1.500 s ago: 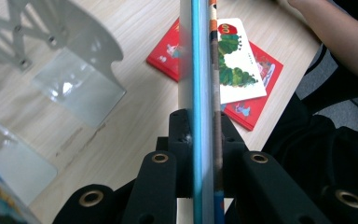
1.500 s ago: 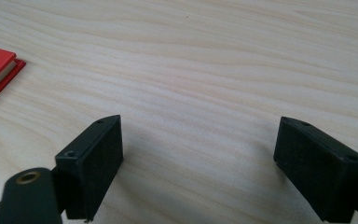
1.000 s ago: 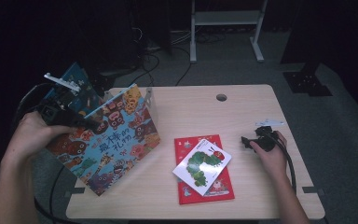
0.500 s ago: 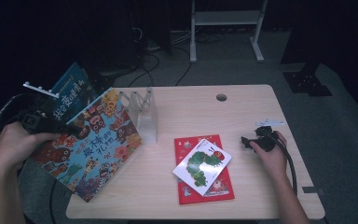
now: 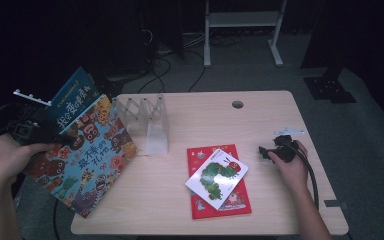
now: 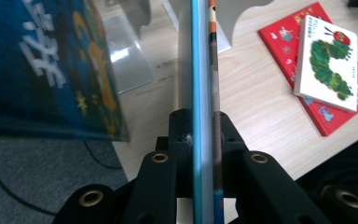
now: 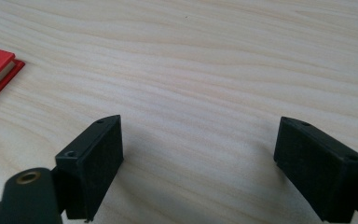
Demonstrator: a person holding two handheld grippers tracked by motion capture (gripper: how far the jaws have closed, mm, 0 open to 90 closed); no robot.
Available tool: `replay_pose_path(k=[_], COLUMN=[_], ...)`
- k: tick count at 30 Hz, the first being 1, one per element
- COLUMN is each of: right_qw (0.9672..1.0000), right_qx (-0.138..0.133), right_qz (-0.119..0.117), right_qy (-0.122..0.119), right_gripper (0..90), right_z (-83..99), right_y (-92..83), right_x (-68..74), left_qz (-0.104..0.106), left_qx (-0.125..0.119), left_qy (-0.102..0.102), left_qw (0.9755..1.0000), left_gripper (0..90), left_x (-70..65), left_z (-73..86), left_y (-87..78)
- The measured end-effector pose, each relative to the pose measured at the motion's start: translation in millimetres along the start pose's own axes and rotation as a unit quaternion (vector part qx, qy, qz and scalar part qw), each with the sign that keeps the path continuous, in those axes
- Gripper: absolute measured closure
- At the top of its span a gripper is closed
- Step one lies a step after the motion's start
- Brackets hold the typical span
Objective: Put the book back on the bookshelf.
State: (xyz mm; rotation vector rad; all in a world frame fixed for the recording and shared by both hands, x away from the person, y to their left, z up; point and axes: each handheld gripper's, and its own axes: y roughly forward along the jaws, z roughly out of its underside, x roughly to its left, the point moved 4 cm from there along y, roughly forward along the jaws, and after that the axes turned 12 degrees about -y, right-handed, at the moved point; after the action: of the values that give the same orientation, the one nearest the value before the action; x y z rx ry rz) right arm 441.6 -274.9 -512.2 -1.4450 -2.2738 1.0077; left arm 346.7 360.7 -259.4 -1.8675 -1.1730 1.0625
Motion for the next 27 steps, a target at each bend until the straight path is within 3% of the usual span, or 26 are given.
replay_pose_path(k=[14,27], right_qw=[1.0000,1.0000], right_qx=[0.000,0.000], right_qz=[0.000,0.000], right_qy=[0.000,0.000], right_gripper=[14.6,14.6], right_z=[0.0,0.0], right_y=[0.0,0.0], right_x=[0.0,0.0], left_qz=[-0.051,-0.073], left_qx=[-0.006,-0.034], left_qy=[-0.039,-0.066], left_qw=[0.9979,0.9946], left_gripper=[80.6,80.6], left_x=[12.4,12.6], left_z=[-5.9,-21.7], left_y=[3.6,16.6])
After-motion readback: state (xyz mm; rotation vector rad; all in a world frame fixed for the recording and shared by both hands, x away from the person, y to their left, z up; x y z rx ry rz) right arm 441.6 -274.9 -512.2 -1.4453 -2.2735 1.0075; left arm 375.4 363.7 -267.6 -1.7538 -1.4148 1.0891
